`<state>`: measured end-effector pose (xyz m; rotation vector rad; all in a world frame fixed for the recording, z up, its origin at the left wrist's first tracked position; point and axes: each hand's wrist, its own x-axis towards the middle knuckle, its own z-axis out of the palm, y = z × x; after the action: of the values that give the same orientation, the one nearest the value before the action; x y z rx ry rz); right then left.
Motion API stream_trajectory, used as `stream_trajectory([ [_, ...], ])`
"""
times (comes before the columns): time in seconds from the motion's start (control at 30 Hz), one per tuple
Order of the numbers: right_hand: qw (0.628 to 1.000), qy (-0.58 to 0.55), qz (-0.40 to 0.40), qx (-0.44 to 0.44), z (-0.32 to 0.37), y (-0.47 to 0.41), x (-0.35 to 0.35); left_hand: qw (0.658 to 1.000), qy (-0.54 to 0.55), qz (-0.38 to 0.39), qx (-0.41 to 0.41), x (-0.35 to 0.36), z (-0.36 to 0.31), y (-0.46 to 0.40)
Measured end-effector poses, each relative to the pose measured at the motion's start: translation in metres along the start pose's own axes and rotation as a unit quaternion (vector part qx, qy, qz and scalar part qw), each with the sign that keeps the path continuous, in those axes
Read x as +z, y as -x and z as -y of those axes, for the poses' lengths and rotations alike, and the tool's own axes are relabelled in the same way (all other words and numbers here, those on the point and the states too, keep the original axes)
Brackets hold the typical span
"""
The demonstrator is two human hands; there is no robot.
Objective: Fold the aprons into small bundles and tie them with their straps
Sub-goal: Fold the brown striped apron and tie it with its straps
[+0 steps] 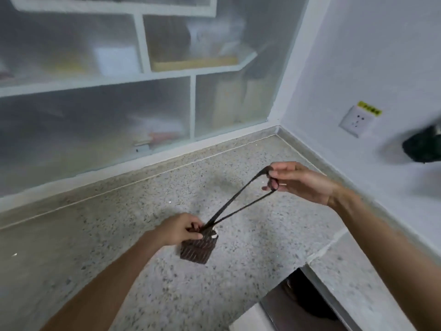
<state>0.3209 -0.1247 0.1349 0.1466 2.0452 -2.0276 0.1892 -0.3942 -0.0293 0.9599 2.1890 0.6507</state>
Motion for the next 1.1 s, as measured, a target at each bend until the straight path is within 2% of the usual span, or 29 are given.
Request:
stream_trajectory([
  [0.13,0.994,-0.044,-0.083,-0.063,0.028,0.037,0.019,0.995,-0.033,-0.059,0.073,0.002,-0.045,-0.017],
  [0.27,0.977,0.017,-0.189,-0.093,0.058,0.078,0.022,0.978,-0.137,-0.084,0.132,0.001,-0.112,-0.044],
  [0.33,0.968,0.051,-0.225,-0.101,0.071,0.100,0.015,0.976,-0.138,-0.056,0.158,-0.003,-0.154,-0.055],
  [0.43,0.949,0.086,-0.286,-0.099,0.086,0.139,-0.002,0.972,-0.049,0.020,0.229,-0.014,-0.232,-0.064],
  [0.57,0.917,0.122,-0.374,-0.068,0.098,0.198,-0.034,0.938,0.060,0.113,0.321,-0.021,-0.351,-0.063],
  [0.7,0.894,0.147,-0.422,-0.043,0.100,0.265,-0.065,0.900,0.105,0.167,0.390,-0.007,-0.453,-0.051],
  [0.87,0.857,0.150,-0.492,-0.031,0.100,0.356,-0.102,0.878,0.093,0.149,0.446,0.035,-0.551,-0.050],
  [1.0,0.824,0.190,-0.533,0.023,0.102,0.425,-0.134,0.860,0.070,0.128,0.490,0.075,-0.613,-0.049],
  [1.07,0.790,0.209,-0.574,0.051,0.103,0.467,-0.159,0.854,0.050,0.114,0.506,0.103,-0.658,-0.052],
  [1.1,0.775,0.206,-0.594,0.056,0.100,0.466,-0.162,0.859,0.040,0.108,0.498,0.105,-0.657,-0.056],
])
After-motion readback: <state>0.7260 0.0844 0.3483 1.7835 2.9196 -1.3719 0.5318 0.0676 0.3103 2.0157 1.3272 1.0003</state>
